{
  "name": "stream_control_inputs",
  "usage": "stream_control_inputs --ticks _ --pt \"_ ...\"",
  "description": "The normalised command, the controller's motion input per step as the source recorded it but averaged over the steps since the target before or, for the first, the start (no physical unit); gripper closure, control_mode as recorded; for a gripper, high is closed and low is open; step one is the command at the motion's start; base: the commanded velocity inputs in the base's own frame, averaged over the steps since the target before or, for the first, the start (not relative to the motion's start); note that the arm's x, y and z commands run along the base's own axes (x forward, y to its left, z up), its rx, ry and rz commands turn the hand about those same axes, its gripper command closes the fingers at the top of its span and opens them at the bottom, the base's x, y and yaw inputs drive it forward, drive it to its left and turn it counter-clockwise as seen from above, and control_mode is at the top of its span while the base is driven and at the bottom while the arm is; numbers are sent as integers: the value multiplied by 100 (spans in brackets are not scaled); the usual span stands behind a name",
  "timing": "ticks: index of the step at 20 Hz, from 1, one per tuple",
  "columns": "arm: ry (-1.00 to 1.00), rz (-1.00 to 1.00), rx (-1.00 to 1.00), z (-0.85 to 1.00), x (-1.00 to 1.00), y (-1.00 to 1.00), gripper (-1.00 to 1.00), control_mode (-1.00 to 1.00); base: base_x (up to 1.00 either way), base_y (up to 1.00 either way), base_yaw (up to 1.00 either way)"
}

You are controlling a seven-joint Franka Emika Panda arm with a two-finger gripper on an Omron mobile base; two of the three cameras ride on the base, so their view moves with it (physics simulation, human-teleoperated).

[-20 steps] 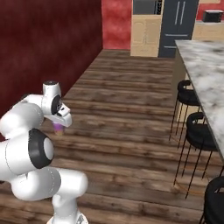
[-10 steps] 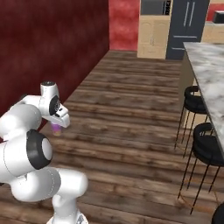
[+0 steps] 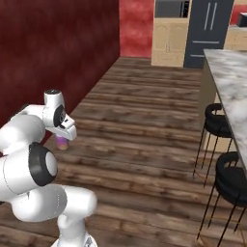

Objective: Four empty soda cans are scattered around the kitchen. Gather all the cans and cluster them next to the stove for recycling.

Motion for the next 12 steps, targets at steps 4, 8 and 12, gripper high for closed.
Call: stream_control_inputs --ticks 4,8,12 --pt "0 0 0 0 0 0 100 100 62 -25 0" --pt "0 0 0 0 0 0 100 100 57 -23 0" --pt "0 0 0 0 0 0 100 100 53 -21 0"
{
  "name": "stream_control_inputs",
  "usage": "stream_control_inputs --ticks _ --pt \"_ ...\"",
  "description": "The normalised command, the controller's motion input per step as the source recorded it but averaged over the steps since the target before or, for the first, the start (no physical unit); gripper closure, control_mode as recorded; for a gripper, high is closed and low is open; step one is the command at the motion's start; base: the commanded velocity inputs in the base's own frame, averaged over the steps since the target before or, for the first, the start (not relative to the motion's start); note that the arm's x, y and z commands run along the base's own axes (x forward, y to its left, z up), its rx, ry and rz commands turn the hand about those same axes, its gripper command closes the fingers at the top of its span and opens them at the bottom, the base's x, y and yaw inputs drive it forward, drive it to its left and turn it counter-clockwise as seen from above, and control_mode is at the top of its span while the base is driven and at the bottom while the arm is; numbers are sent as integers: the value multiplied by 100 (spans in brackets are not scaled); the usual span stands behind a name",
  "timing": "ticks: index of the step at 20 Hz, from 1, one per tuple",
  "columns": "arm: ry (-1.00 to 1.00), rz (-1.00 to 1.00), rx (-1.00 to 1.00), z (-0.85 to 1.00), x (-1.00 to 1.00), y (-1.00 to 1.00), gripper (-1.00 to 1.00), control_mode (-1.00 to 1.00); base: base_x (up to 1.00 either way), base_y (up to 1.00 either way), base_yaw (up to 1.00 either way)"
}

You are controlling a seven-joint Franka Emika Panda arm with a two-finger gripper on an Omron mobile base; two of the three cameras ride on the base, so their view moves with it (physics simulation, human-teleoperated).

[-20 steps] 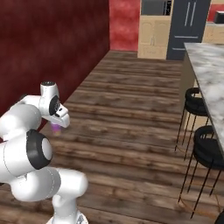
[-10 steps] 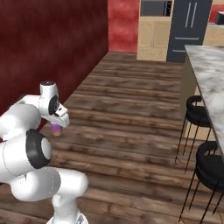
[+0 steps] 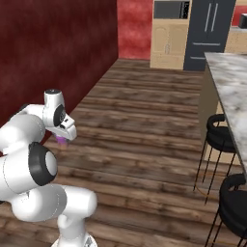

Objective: Four empty soda cans are scattered around the kitchen. Gather all the cans and cluster them next to the stove for recycling.

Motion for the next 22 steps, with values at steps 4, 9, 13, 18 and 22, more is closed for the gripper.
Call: stream_control_inputs --ticks 4,9,13,18,22 --pt "0 0 0 0 0 0 100 100 51 -19 0" --pt "0 0 0 0 0 0 100 100 48 -18 0" --pt "0 0 0 0 0 0 100 100 47 -17 0" --pt "0 0 0 0 0 0 100 100 47 -16 0" --pt "0 0 0 0 0 0 100 100 47 -16 0"
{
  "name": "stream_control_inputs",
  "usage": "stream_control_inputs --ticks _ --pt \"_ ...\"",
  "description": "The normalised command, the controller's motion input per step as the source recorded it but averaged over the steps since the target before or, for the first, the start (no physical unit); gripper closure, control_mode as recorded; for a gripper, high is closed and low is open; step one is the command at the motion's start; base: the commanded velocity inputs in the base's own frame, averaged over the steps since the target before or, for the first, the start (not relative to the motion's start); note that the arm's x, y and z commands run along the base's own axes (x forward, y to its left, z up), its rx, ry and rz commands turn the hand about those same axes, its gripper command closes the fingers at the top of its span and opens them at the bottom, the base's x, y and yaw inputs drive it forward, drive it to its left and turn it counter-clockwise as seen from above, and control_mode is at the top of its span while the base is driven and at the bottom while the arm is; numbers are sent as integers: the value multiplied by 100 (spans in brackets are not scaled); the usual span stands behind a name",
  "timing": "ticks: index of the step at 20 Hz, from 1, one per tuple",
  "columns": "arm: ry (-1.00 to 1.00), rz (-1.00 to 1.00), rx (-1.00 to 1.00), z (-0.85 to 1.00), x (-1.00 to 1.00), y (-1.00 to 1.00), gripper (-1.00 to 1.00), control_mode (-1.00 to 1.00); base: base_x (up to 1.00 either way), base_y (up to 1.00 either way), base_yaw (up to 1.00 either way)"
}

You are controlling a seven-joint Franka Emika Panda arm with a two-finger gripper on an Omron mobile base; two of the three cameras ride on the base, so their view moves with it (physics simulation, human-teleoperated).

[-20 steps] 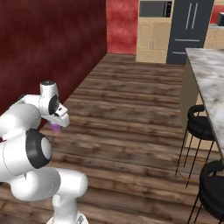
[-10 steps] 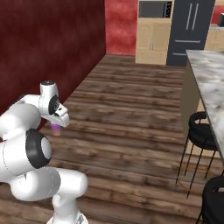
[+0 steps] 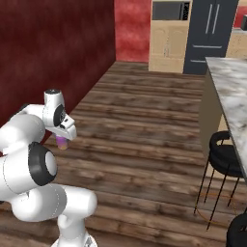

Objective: Four empty soda cans are scattered around the kitchen. Gather all the cans and cluster them next to the stove for recycling.

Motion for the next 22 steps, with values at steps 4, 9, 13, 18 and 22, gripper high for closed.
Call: stream_control_inputs --ticks 4,9,13,18,22 --pt "0 0 0 0 0 0 100 100 47 -17 0" --pt "0 0 0 0 0 0 100 100 52 -19 0" --pt "0 0 0 0 0 0 100 100 55 -19 0" --pt "0 0 0 0 0 0 100 100 58 -21 0" --pt "0 0 0 0 0 0 100 100 58 -20 0"
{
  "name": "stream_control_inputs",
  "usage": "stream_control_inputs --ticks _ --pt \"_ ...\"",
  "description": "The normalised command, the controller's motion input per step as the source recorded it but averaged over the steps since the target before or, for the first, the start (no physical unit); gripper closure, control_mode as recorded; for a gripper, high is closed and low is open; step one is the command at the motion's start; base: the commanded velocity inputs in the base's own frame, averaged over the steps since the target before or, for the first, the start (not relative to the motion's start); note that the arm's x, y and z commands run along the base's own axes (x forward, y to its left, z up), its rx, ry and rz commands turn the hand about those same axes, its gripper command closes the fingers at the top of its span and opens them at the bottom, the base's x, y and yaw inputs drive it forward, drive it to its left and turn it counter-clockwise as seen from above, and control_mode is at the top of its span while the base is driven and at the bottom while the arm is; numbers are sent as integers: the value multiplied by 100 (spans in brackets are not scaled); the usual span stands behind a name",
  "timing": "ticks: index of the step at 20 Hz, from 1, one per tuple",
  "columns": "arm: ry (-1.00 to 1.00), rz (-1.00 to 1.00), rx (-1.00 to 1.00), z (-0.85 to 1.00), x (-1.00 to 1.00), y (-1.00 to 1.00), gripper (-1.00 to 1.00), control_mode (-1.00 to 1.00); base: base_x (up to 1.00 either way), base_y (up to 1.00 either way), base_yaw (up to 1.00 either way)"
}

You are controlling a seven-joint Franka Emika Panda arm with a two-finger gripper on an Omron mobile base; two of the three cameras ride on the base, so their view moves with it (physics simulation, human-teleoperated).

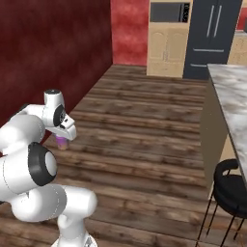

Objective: Four empty soda cans are scattered around the kitchen. Gather all the cans and cluster them next to the stove for recycling.

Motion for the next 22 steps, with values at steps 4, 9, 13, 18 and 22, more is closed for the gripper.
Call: stream_control_inputs --ticks 4,9,13,18,22 --pt "0 0 0 0 0 0 100 100 57 -19 0" --pt "0 0 0 0 0 0 100 100 55 -18 0" --pt "0 0 0 0 0 0 100 100 53 -18 0" --pt "0 0 0 0 0 0 100 100 53 -18 0" --pt "0 0 0 0 0 0 100 100 50 -19 0"
